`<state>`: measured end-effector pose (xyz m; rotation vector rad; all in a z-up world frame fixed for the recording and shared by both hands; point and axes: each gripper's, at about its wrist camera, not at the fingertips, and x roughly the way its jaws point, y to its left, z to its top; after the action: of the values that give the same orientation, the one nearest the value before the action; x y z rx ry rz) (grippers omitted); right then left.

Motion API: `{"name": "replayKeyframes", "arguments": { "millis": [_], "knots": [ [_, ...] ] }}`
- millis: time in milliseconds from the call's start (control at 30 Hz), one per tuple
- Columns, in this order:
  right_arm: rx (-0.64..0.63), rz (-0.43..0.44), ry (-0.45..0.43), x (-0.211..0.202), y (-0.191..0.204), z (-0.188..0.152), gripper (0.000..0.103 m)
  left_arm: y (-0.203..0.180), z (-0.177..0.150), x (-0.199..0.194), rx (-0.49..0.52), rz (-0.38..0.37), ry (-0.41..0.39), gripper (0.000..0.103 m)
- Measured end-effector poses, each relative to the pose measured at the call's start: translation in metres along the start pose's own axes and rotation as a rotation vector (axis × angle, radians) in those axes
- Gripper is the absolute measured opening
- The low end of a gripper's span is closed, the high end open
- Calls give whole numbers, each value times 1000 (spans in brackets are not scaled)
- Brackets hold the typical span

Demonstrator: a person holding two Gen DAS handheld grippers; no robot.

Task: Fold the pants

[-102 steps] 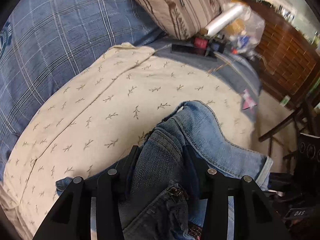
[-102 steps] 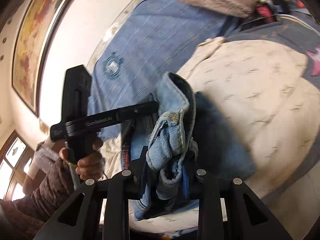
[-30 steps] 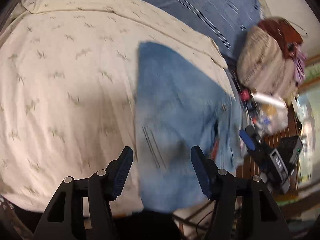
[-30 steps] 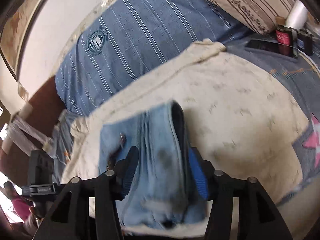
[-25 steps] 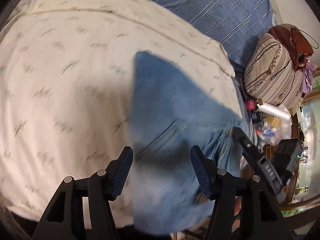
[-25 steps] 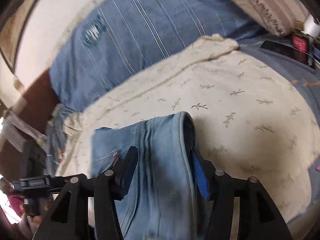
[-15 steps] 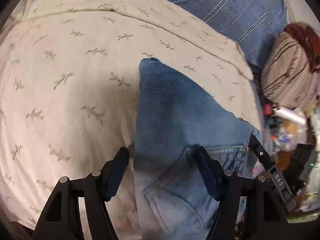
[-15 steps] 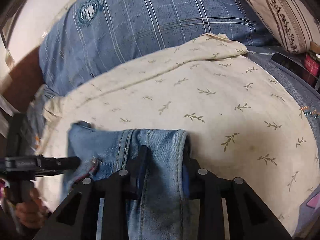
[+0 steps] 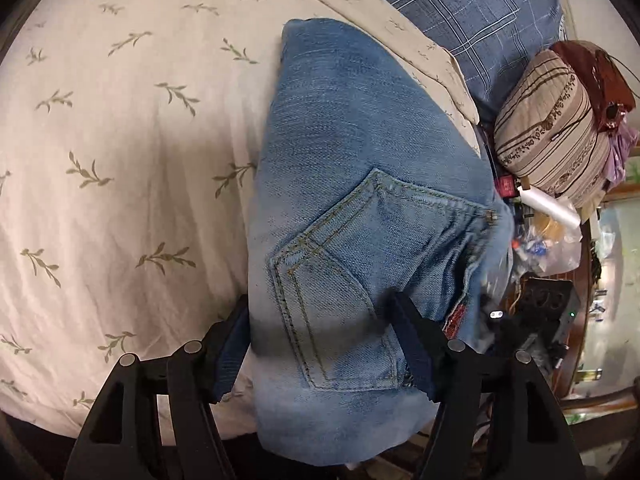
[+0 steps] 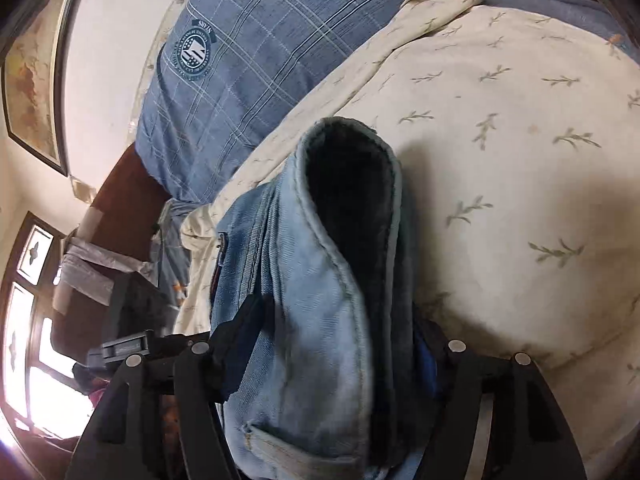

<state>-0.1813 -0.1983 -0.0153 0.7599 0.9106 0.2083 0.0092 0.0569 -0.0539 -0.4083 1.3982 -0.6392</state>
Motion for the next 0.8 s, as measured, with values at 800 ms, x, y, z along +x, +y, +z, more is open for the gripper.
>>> {"name": "replayKeyframes", "arguments": {
  "millis": [800],
  "knots": [
    [-307,-304,-57,-7,126,-38,32,-19,-53,-85,147,127,-209,40]
  ]
}}
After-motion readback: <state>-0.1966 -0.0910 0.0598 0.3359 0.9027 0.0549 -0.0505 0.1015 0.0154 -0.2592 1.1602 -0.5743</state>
